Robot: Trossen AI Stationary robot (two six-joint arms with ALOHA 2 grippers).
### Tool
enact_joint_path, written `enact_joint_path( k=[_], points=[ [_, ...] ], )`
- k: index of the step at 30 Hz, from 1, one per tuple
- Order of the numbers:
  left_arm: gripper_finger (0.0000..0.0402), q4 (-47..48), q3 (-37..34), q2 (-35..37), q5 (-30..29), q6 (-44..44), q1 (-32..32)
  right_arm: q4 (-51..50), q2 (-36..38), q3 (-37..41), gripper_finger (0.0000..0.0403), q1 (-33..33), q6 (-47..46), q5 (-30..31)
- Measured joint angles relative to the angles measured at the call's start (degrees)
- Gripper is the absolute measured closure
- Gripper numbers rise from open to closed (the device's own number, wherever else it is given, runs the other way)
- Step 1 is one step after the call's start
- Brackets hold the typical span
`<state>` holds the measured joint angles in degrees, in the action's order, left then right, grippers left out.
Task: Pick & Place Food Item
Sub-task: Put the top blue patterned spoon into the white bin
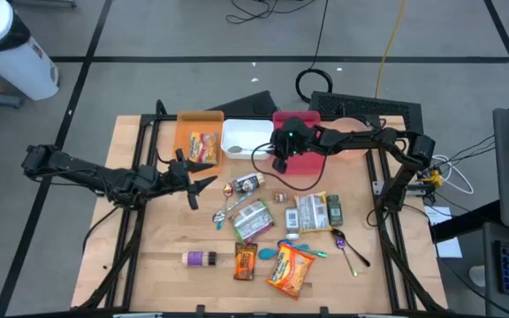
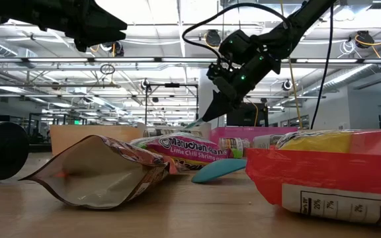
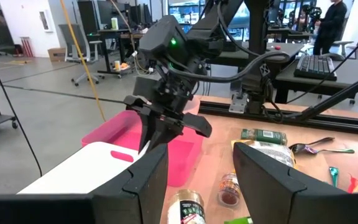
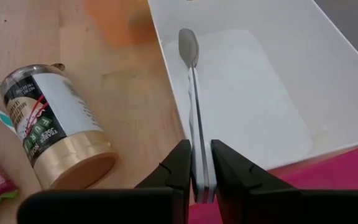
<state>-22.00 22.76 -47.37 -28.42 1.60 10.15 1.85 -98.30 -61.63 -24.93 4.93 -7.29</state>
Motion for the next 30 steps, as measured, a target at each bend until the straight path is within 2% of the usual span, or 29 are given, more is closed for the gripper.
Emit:
enact_joint_path(
  k=[9, 12, 18, 24, 27, 30],
  points=[
    [0.0215, 0.0, 0.0, 0.0, 0.0, -0.2, 0.0, 0.0, 0.0, 0.0, 0.0371, 0.8, -3.9, 0.1],
    [0.0215, 0.0, 0.0, 0.0, 0.0, -0.2, 0.0, 0.5, 0.0, 0.0, 0.0371, 2.4, -4.3, 2.6],
    [0.0215, 0.8, 0.0, 0.0, -0.7, 0.8, 0.0, 0.4, 3.8, 0.1, 0.037, 7.1, -2.4, 13.8],
    [0.0215, 4.6, 0.0, -3.2, -9.9, 5.1, -0.9, 1.2, 8.3, 0.1, 0.0371, 13.7, 3.2, 29.2],
    [0.0215, 2.6, 0.0, -4.7, -10.4, 4.9, -2.1, 1.5, 8.3, 0.0, 0.0371, 17.1, 7.5, 37.2],
    [0.0215, 0.4, 0.0, -6.2, -9.2, 4.7, -3.2, 1.3, 7.8, 0.1, 0.0371, 20.1, 11.4, 42.2]
  ],
)
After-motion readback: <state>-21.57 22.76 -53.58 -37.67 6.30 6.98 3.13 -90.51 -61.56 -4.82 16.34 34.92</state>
